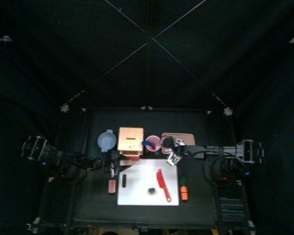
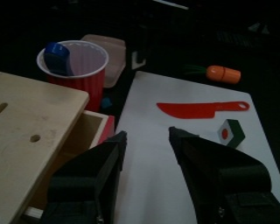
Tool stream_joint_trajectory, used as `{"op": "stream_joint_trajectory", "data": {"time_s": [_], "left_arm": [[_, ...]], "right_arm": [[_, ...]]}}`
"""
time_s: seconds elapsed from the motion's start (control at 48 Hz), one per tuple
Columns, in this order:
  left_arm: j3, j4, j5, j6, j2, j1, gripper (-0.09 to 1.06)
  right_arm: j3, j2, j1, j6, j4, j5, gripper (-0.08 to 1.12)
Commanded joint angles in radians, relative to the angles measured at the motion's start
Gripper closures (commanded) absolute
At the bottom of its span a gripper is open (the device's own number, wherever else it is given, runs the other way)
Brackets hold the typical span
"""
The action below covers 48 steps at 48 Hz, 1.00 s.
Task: Place sushi on board then cut the sushi with the knife then place the pieces on the plate
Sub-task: Place the 4 sushi pieces on the plate
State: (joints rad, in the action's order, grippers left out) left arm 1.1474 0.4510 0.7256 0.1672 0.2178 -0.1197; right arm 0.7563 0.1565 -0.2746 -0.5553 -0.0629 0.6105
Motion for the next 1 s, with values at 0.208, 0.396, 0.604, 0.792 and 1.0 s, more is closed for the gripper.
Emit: {"op": "stream_joint_trajectory", "data": {"time_s": [0.208, 0.396, 0.604, 0.792, 1.0], "left_arm": [[-0.009, 0.003, 0.003, -0.002, 0.009, -0.002, 0.15], [-0.009, 0.003, -0.012, -0.002, 0.011, -0.003, 0.15], [-0.008, 0.008, -0.029, -0.003, 0.009, -0.003, 0.15], [-0.008, 0.011, -0.029, -0.003, 0.011, -0.002, 0.15], [-0.006, 0.012, -0.031, -0.003, 0.009, -0.008, 0.15]], "right_arm": [[-0.029, -0.017, -0.130, -0.192, -0.089, -0.144, 0.43], [-0.040, -0.080, -0.155, -0.278, -0.121, -0.135, 0.43], [-0.058, -0.126, -0.140, -0.291, -0.163, -0.141, 0.42], [-0.078, -0.133, -0.112, -0.339, -0.242, -0.121, 0.30], [-0.074, -0.135, -0.103, -0.351, -0.242, -0.095, 0.22]]}}
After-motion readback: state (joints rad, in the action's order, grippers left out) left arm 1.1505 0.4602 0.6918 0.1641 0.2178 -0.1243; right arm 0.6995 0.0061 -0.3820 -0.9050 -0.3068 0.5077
